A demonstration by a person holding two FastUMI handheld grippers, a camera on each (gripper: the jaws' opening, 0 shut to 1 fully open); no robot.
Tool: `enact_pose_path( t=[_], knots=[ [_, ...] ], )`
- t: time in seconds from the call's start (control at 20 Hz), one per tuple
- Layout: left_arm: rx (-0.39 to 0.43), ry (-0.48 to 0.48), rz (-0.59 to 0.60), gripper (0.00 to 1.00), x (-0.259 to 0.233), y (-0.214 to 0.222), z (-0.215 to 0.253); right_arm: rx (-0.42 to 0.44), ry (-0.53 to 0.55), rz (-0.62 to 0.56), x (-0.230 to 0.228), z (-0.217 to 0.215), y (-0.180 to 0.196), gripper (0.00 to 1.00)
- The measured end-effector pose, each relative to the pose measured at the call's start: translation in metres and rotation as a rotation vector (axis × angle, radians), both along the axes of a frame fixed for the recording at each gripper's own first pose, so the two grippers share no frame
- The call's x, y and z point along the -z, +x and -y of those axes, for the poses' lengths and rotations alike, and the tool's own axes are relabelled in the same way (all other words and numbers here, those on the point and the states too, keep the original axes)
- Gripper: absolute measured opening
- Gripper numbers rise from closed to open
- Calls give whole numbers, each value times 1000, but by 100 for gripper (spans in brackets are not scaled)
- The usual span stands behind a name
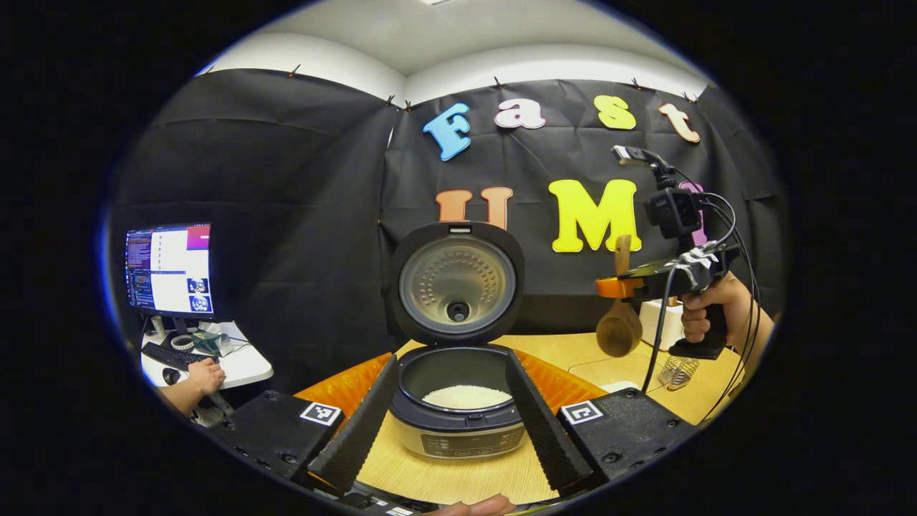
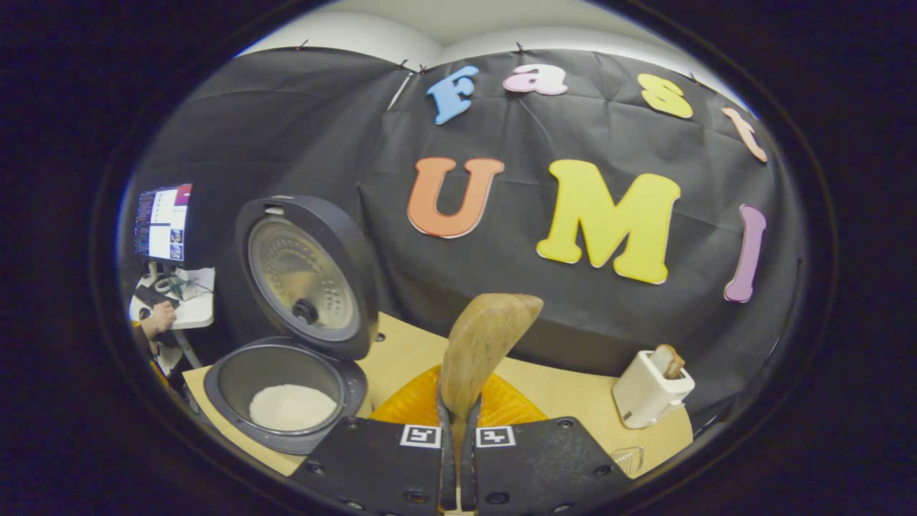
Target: Close the left gripper, press the button to open the rice cooker; take a wooden spoon from the chopstick holder with the right hand, scoop a spoonful of rice and pour it into the rice cooker, then put the wooden spoon back into the chopstick holder.
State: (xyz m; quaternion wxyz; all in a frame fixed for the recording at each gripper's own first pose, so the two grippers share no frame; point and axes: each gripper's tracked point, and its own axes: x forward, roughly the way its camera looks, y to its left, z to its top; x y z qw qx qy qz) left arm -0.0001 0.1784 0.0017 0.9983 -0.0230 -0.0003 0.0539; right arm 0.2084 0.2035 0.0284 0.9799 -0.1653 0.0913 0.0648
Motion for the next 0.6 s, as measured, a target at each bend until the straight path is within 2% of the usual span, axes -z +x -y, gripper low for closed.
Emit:
enact_pose_path(
  t=[0.3, 0.35, 0.6],
  knots=[
    [-8, 4, 1, 95, -1, 2, 2, 187, 24, 72, -24, 117, 13, 3],
    [-10, 4, 0, 95, -1, 2, 2, 221, 22, 85, -26, 136, 11, 5],
    [-17, 17, -6, 95, 0, 4, 4, 358, 48, 94, -14, 215, 16, 4]
  ],
)
